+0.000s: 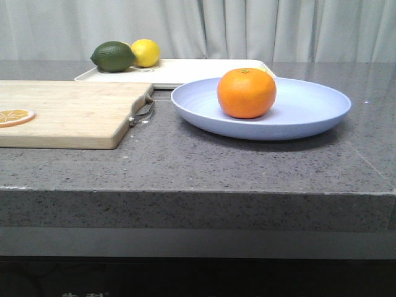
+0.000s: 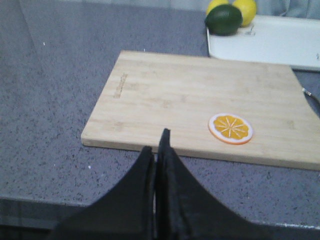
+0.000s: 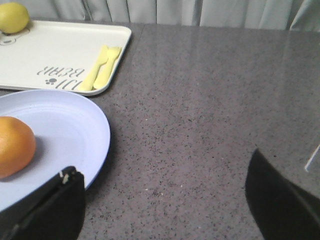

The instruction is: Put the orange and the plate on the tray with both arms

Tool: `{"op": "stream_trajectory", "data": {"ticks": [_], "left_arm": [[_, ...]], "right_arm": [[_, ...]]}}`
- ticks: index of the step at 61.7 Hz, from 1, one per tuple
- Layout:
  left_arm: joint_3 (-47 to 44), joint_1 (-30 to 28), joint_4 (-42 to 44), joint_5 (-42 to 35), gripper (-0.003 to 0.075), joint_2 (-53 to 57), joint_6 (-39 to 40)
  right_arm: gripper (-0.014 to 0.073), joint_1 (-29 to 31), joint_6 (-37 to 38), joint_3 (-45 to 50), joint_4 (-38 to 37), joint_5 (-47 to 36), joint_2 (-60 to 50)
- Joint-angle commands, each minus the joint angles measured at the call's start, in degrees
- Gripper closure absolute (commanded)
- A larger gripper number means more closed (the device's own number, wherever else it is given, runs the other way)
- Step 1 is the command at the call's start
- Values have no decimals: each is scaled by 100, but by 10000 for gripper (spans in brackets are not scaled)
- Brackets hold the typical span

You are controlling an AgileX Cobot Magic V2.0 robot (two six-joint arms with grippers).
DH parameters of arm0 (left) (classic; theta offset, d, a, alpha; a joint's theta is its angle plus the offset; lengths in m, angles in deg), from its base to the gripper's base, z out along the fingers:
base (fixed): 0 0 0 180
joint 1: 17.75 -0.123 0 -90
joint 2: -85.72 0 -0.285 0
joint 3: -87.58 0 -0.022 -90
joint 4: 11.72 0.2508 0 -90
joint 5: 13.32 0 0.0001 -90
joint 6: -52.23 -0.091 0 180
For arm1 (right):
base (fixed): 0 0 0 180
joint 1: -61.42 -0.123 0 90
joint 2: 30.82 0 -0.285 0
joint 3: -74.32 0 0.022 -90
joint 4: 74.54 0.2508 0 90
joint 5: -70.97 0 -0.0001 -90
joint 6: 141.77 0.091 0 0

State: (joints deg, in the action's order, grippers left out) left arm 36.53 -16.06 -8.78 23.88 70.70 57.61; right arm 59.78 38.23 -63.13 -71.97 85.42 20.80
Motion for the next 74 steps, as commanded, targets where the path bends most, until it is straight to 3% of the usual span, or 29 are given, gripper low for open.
{"op": "stream_trajectory", "data": {"ticks": [1,14,37,51,57,74], "left_arm": [[6,-4,-59,-620,738,440,43],[-146,-4,-64,-596,738,806,43],[-155,-4,-64,-596,738,782,43],[-155,-4,-64,-596,738,782,43],[-155,-4,-64,-596,738,782,43],[-155,-4,-64,-596,738,782,43]], "right_arm": [[-59,22,-41,-229,90,-537,298],[-59,19,-41,-552,426,-271,1346],[-59,-571,-41,-2312,1060,837,3522],[-47,-608,-41,-3216,1266,1305,4586],[34,-608,-41,-3392,1266,1376,4800],[440,-608,-41,-3493,1273,1377,4957]]}}
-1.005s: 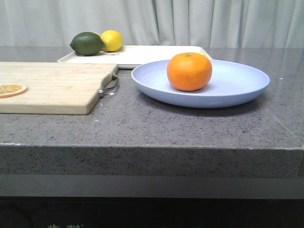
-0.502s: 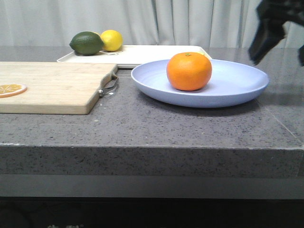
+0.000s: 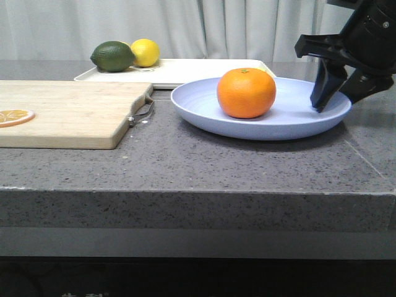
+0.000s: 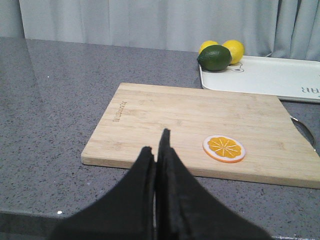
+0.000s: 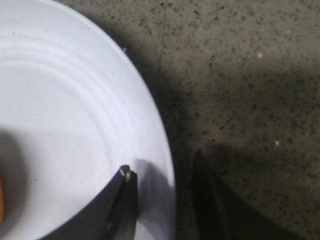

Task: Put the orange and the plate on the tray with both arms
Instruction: 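Lower the right gripper onto the rim of the blue plate and grip it, then lift the plate by its rim with the right gripper toward the white tray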

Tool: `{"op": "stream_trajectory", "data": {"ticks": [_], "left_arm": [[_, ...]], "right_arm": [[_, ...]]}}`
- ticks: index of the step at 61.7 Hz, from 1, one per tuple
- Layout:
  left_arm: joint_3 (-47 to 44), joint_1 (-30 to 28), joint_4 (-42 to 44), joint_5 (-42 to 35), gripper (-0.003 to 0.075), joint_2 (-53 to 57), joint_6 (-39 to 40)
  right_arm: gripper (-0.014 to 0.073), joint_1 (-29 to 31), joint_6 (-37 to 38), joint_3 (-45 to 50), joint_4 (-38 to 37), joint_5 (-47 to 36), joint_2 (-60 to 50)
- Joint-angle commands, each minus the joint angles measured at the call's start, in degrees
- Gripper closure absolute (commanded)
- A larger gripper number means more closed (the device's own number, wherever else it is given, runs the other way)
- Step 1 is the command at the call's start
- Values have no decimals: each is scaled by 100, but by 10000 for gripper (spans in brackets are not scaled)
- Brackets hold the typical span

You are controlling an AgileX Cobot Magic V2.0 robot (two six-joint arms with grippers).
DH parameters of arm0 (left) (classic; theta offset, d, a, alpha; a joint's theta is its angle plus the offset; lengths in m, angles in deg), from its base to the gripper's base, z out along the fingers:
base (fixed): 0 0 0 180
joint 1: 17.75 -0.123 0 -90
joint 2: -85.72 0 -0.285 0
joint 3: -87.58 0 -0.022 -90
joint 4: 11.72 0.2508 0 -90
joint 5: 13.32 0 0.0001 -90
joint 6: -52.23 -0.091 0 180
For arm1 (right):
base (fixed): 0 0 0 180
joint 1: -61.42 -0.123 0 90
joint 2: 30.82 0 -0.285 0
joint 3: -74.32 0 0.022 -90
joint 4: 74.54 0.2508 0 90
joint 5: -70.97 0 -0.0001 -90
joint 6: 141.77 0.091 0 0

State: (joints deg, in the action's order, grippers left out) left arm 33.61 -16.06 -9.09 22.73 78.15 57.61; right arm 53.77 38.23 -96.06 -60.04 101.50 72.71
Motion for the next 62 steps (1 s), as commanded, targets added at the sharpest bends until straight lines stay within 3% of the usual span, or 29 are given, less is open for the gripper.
{"op": "stream_trajectory", "data": {"ticks": [1,14,41,62], "left_arm": [[137,-4,-33,-480,738,37,43],[137,-4,-33,-480,738,37,43],[137,-4,-33,-480,738,37,43],[137,-4,-33,-480,738,37,43]], "right_arm": [[459,-6,-41,-205,80,-231,-234],[669,-1,-41,-443,157,127,-234],[659,-1,-45,-2025,1043,705,45],[652,-1,-45,-4786,1658,1273,1718]]}}
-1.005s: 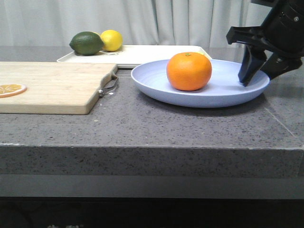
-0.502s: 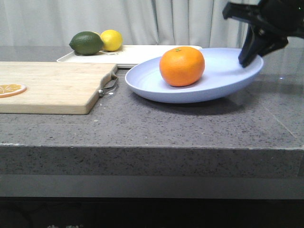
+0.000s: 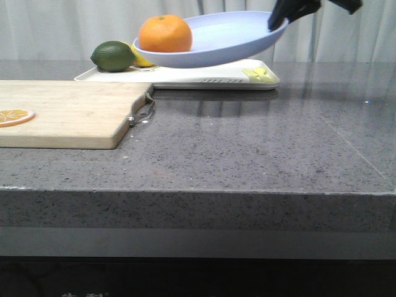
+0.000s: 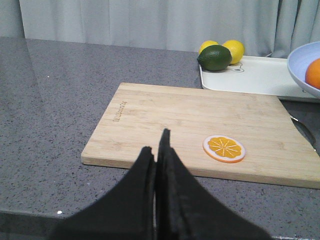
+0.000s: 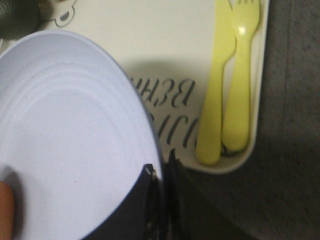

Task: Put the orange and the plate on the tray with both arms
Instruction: 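Lift the plate by its rim with the right gripper toward the white tray, then lower the plate onto the white tray and open the right gripper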

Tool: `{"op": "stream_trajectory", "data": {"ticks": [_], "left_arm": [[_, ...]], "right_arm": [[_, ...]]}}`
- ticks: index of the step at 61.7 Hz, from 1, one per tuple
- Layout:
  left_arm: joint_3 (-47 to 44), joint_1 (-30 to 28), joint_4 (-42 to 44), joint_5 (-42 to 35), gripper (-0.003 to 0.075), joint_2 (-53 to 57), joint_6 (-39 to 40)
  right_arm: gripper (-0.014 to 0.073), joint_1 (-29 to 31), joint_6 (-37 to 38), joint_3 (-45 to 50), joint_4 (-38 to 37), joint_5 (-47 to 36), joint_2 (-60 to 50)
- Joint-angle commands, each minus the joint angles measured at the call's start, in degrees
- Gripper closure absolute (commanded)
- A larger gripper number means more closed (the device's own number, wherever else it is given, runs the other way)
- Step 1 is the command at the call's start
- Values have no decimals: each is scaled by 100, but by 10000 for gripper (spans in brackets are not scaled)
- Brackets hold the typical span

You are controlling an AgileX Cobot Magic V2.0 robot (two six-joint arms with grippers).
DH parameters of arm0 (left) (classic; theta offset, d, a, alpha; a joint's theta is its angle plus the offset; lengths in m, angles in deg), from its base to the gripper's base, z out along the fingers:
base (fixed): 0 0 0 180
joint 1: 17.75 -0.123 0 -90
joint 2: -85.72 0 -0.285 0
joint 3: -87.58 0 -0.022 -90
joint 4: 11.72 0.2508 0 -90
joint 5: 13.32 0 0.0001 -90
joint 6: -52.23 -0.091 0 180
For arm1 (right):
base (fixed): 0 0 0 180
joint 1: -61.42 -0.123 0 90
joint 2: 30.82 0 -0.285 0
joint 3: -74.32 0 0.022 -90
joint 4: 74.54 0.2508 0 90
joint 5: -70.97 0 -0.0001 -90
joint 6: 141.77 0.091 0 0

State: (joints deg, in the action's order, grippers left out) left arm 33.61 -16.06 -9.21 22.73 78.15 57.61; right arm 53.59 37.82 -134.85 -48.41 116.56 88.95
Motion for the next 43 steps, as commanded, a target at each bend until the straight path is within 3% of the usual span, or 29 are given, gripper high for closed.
{"op": "stream_trajectory", "data": {"ticks": [1,28,43], "left_arm": [[137,-4,-21,-480,738,37,43],[137,-4,-21,-480,738,37,43],[137,-4,-21,-480,738,37,43]], "right_arm": [[652,17,2,-1039,528,-215,185],[652,17,837,-4579,861,-303,2813],[652,17,858,-5141,861,-566,3350]]}}
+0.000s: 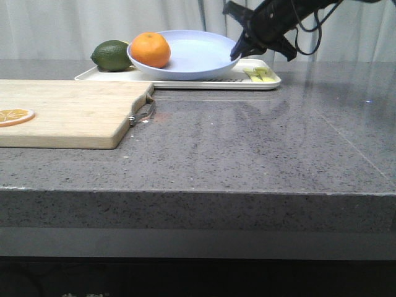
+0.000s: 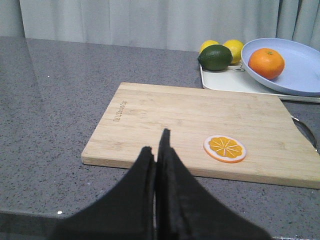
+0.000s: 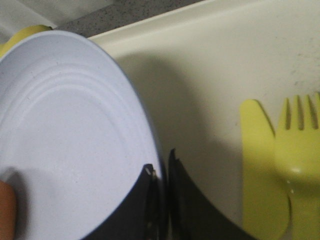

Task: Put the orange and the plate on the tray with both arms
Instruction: 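Lower the plate onto the white tray and open the right gripper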

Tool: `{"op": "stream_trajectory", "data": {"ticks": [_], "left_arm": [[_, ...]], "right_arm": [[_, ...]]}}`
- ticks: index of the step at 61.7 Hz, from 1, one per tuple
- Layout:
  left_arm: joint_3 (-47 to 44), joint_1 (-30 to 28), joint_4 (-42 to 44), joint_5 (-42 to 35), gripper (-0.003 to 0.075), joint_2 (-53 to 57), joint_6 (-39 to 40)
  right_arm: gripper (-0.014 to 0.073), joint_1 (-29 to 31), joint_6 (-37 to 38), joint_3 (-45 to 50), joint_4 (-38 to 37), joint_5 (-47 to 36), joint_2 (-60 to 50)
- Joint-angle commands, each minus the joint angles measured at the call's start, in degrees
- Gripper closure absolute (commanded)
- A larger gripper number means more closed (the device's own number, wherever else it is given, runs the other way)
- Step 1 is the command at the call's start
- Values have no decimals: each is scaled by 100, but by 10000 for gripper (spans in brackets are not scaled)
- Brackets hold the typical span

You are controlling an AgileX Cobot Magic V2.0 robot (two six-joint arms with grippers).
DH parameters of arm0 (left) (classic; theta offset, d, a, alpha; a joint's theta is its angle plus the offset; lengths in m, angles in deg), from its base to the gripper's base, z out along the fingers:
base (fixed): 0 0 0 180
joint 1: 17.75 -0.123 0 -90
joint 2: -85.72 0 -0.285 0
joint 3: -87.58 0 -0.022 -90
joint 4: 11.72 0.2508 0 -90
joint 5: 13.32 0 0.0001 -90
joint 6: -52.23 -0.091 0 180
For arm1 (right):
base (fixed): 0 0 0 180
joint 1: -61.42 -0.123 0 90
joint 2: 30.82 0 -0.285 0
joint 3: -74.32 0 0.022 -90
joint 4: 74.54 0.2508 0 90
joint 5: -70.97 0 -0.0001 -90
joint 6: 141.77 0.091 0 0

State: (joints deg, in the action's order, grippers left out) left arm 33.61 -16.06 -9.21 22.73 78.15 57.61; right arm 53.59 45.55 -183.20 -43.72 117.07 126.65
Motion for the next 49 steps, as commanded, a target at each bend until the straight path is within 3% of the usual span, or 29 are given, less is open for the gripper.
{"op": "stream_trajectory", "data": {"ticks": [1,19,35,49], "left_arm": [[137,-4,-21,-480,738,37,43],[137,-4,-21,-480,738,37,43],[137,-4,-21,-480,738,37,43],[137,-4,-21,-480,738,37,43]], "right_arm": [[652,17,85,-306,392,-650,-403],[636,17,79,-306,392,-761,-357],[431,17,79,-306,392,-692,-341],[319,30,79,-312,392,-621,-364]]}}
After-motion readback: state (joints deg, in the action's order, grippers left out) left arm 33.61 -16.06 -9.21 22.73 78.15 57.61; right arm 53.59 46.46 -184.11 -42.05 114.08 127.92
